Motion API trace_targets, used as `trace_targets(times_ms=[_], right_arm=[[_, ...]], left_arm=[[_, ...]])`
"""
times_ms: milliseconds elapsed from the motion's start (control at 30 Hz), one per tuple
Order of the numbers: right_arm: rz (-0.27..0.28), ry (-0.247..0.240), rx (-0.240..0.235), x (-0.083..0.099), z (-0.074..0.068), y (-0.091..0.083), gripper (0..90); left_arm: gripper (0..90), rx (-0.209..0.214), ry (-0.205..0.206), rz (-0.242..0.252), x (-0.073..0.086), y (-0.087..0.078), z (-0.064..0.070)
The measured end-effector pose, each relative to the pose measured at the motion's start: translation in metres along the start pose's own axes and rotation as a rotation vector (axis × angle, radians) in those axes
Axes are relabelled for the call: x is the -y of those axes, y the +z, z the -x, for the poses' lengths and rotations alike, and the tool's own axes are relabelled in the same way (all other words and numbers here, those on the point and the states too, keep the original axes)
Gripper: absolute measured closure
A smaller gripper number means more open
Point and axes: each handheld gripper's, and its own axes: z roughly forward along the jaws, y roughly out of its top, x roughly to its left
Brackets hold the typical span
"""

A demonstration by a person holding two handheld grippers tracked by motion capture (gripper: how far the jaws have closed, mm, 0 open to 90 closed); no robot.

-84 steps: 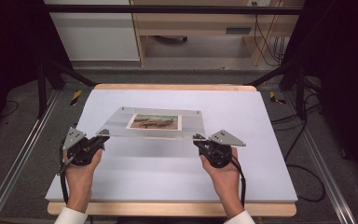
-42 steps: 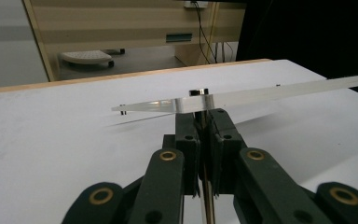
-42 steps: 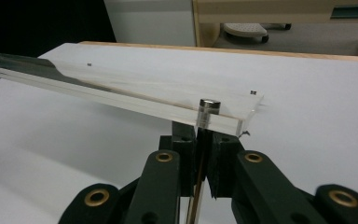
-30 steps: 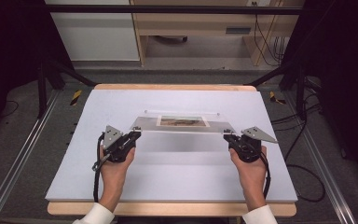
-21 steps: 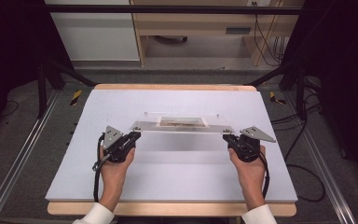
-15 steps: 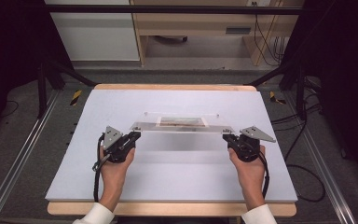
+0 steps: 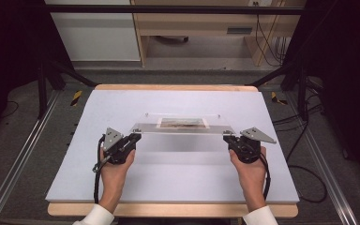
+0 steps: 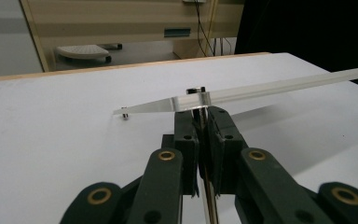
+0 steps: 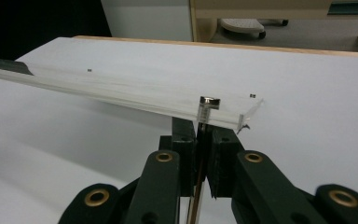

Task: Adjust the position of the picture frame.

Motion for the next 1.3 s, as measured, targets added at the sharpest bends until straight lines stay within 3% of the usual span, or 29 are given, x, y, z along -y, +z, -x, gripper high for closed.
trace_targets(times_ms=[1300], right_arm=[[-0.07,-0.016,-0.018,0.018,-0.002,-0.001,83.6]], left_arm=[[82.5,0.01,-0.007,-0.077,0.016,-0.005,0.001]])
